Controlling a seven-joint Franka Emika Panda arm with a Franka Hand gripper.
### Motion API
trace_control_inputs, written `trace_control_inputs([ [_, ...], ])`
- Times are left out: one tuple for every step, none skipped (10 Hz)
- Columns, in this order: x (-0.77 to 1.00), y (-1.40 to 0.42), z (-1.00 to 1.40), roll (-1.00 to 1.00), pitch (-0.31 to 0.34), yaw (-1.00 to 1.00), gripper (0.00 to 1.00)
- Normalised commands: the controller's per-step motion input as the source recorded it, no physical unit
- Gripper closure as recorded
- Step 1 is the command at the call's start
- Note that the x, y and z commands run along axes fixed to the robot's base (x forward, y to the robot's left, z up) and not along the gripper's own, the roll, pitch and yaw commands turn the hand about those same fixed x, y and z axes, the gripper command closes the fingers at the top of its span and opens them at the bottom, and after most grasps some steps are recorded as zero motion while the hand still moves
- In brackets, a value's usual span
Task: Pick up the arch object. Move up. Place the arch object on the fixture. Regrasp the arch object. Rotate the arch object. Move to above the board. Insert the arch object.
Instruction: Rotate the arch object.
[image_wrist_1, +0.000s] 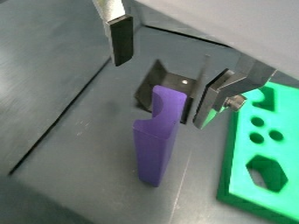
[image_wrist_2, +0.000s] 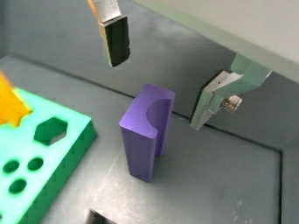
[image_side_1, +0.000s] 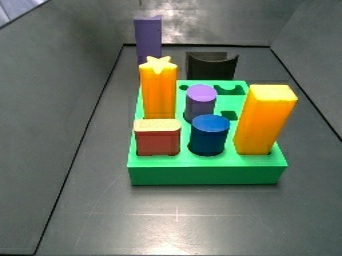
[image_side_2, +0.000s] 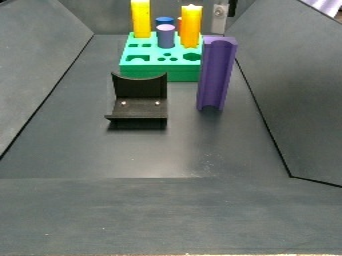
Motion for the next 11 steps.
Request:
trace_control_inputs([
  [0.02, 0.00, -0.02, 0.00, 0.011, 1.00, 0.00],
  [0.02, 0.00, -0.02, 0.00, 0.011, 1.00, 0.00],
  [0.02, 0.00, -0.01, 0.00, 0.012, 1.00, 0.00],
  [0.02, 0.00, -0.01, 0.00, 0.012, 1.00, 0.00],
  [0.02, 0.00, -0.01, 0.00, 0.013, 1.00, 0.00],
  [0.02, 0.00, -0.01, 0.00, 0.014, 1.00, 0.00],
  [0.02, 0.00, -0.01, 0.00, 0.014, 1.00, 0.00],
  [0.02, 0.00, -0.01, 0.00, 0.015, 1.00, 0.00],
  [0.02, 0.00, -0.01, 0.00, 0.016, 1.00, 0.00],
  [0.02, 0.00, -0.01, 0.00, 0.016, 1.00, 0.00],
  [0.02, 0.00, -0.01, 0.00, 0.018, 1.00, 0.00],
])
